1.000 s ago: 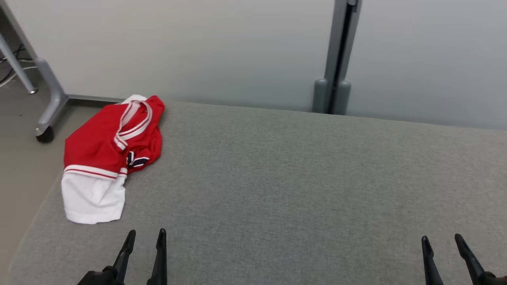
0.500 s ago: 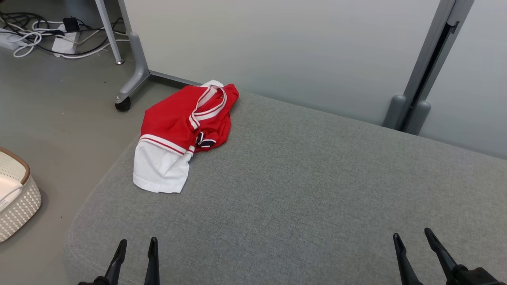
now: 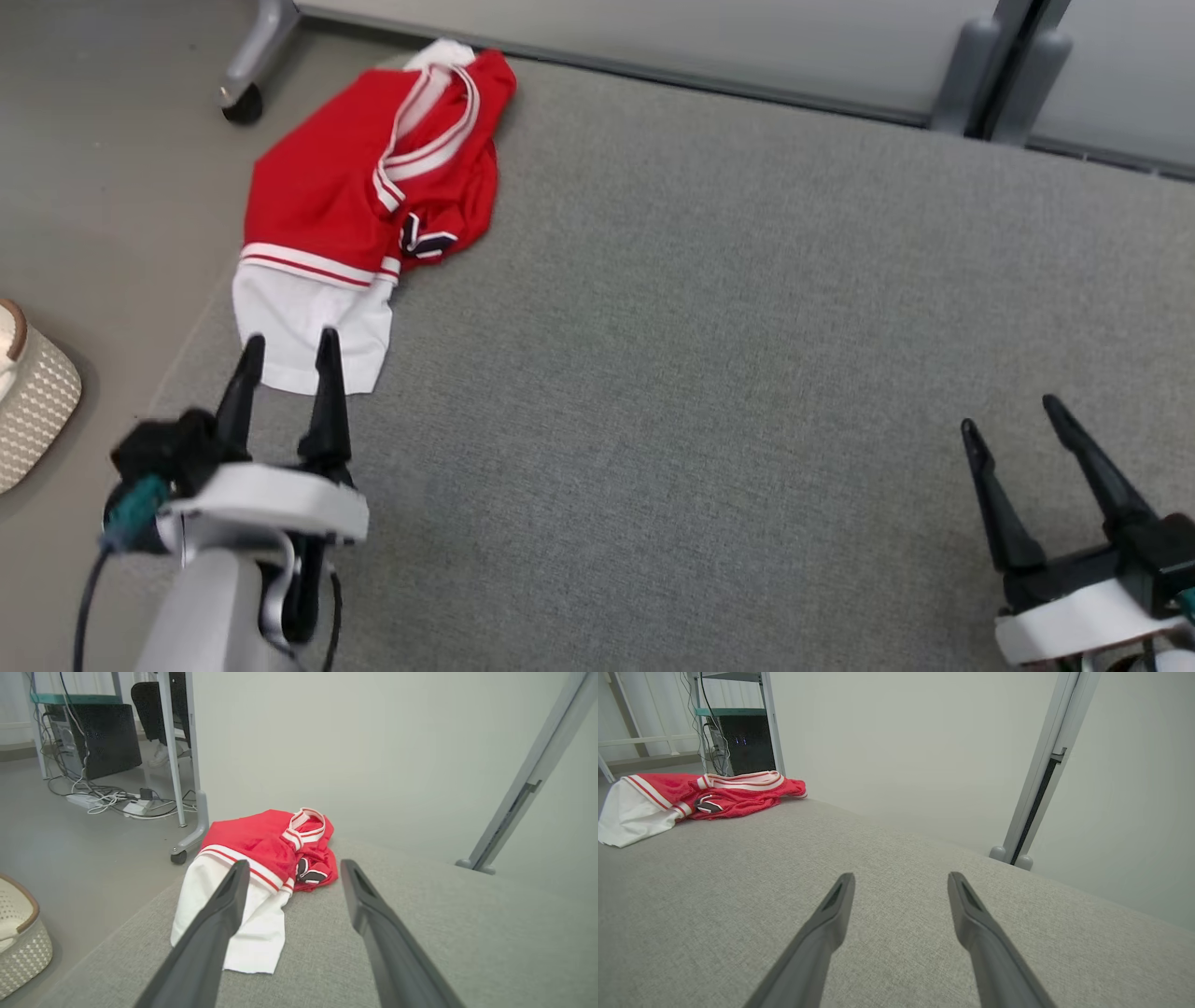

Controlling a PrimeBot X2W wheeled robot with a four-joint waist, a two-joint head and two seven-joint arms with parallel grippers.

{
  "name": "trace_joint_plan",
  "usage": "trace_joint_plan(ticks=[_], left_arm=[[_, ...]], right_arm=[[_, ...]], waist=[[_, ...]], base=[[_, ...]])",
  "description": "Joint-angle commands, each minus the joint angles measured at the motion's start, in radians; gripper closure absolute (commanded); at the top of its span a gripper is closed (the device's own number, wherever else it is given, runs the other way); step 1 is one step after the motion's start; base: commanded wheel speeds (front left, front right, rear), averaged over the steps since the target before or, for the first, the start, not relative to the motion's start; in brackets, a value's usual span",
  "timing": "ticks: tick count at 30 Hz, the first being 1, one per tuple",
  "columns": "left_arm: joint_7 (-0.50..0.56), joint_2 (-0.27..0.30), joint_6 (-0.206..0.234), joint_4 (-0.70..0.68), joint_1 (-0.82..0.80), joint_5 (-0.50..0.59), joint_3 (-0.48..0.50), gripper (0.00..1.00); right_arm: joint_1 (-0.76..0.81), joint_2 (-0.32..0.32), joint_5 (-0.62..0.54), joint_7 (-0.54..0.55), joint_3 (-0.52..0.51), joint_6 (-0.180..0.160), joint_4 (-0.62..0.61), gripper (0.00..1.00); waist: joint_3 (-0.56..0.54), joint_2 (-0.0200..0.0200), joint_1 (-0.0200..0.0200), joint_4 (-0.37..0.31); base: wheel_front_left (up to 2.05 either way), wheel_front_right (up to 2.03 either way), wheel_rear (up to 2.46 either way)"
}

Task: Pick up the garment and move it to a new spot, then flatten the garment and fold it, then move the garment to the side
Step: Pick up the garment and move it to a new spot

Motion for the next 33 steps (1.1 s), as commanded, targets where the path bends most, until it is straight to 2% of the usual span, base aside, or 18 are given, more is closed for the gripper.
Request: trace_joint_plan(ticks=[1, 9, 13, 17, 18, 20, 23, 27, 31, 33], left_arm=[[0.022, 0.016, 0.001, 0.059, -0.1, -0.001, 0.003, 0.0], [0.108, 0.064, 0.007, 0.381, -0.484, -0.014, 0.01, 0.0], [0.155, 0.108, -0.007, 0.551, -0.623, -0.012, 0.0, 0.0], [0.224, 0.123, -0.026, 0.702, -0.716, -0.044, -0.002, 0.0], [0.24, 0.134, -0.031, 0.733, -0.731, -0.045, -0.002, 0.11], [0.258, 0.148, -0.037, 0.78, -0.755, -0.052, -0.009, 1.0], [0.251, 0.149, -0.044, 0.801, -0.773, -0.065, -0.013, 1.0], [0.186, 0.179, -0.051, 0.796, -0.777, -0.065, -0.033, 1.0], [0.14, 0.175, -0.053, 0.719, -0.754, -0.063, -0.103, 1.0], [0.14, 0.174, -0.051, 0.643, -0.737, -0.106, -0.131, 1.0]], right_arm=[[-0.037, -0.036, -0.007, -0.005, -0.005, 0.0, -0.01, 0.0], [-0.12, -0.132, -0.002, -0.005, -0.009, 0.0, -0.05, 0.0], [-0.133, -0.162, 0.006, 0.003, 0.012, 0.0, -0.054, 0.0], [-0.146, -0.192, 0.018, 0.026, 0.02, -0.001, -0.073, 0.0], [-0.145, -0.196, 0.02, 0.028, 0.017, -0.001, -0.077, 0.0], [-0.15, -0.19, 0.029, 0.033, 0.014, -0.001, -0.086, 0.0], [-0.157, -0.179, 0.032, 0.031, 0.011, -0.001, -0.086, 0.0], [-0.15, -0.134, 0.042, 0.013, 0.016, 0.0, -0.053, 0.0], [-0.134, -0.071, 0.049, -0.001, 0.016, 0.0, -0.009, 0.0], [-0.125, -0.044, 0.051, -0.005, 0.015, 0.0, 0.01, 0.0]], waist=[[0.161, -0.0001, 0.0, -0.03], [0.323, -0.0001, 0.0, -0.06], [0.358, -0.0001, 0.0, -0.083], [0.378, -0.0001, 0.0, -0.106], [0.374, -0.0001, 0.0, -0.112], [0.369, -0.0001, 0.0, -0.119], [0.359, -0.0001, 0.0, -0.125], [0.298, -0.0001, 0.0, -0.138], [0.21, -0.0001, 0.0, -0.155], [0.167, -0.0001, 0.0, -0.169]], base=[[0.0, 0.0, 0.0], [0.0, 0.0, 0.0], [0.0, 0.0, 0.0], [0.0, 0.0, 0.0], [0.0, 0.0, 0.0], [0.0, 0.0, 0.0], [0.0, 0.0, 0.0], [0.0, 0.0, 0.0], [0.0, 0.0, 0.0], [0.0, 0.0, 0.0]])
